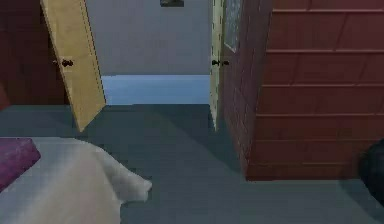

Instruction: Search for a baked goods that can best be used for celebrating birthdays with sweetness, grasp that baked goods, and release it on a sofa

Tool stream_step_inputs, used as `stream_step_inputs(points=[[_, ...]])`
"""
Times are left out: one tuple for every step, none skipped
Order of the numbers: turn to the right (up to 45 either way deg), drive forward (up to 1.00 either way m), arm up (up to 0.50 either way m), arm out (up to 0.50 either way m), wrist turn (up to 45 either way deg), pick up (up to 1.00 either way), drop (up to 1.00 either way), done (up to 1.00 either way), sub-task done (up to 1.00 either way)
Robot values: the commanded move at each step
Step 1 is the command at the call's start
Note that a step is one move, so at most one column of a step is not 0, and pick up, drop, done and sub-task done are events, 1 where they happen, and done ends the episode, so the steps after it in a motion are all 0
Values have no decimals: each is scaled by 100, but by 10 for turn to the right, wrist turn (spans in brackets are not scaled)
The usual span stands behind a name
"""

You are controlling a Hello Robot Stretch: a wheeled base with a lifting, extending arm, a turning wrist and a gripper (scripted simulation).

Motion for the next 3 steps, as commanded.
stream_step_inputs(points=[[0, 100, 0, 0, 0, 0, 0, 0, 0], [-30, 0, 0, 0, 0, 0, 0, 0, 0], [0, 50, 0, 0, 0, 0, 0, 0, 0]])
